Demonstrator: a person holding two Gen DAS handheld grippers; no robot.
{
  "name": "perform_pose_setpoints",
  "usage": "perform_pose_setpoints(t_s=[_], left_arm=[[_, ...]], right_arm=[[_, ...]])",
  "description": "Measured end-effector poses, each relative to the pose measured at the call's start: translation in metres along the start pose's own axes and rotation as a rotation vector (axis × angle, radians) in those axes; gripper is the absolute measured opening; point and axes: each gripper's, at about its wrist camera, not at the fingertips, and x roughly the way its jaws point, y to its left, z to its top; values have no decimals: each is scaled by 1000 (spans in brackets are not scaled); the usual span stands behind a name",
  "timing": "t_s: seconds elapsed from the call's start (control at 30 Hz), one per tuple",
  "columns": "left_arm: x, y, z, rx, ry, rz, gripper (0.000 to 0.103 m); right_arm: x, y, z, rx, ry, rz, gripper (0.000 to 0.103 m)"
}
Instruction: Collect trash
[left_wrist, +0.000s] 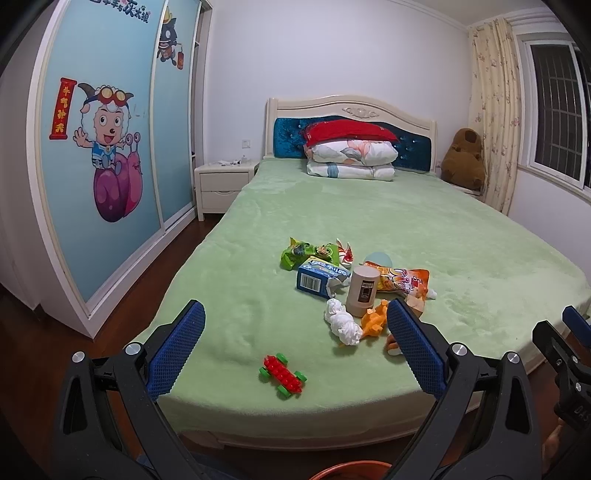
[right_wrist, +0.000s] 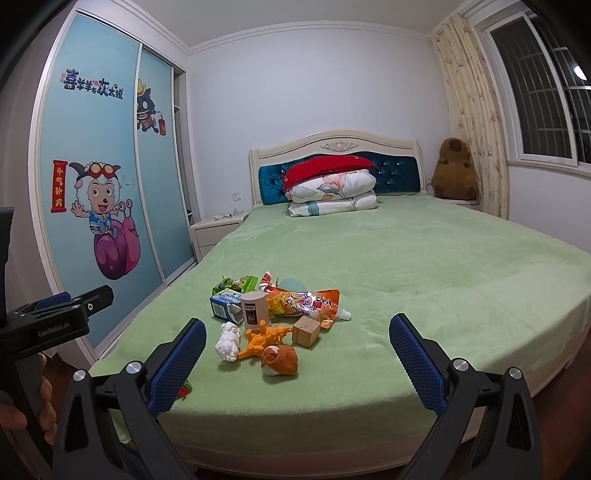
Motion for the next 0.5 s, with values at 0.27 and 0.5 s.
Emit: perform_pose_setpoints(t_s=[0.27, 0.5], left_arm=[[0, 1, 0, 2, 3, 0, 96], [-1, -3, -2, 10, -1, -2, 96]], right_arm=[[0, 0, 0, 6, 0, 5, 98], [-1, 1, 0, 7, -5, 7, 98]])
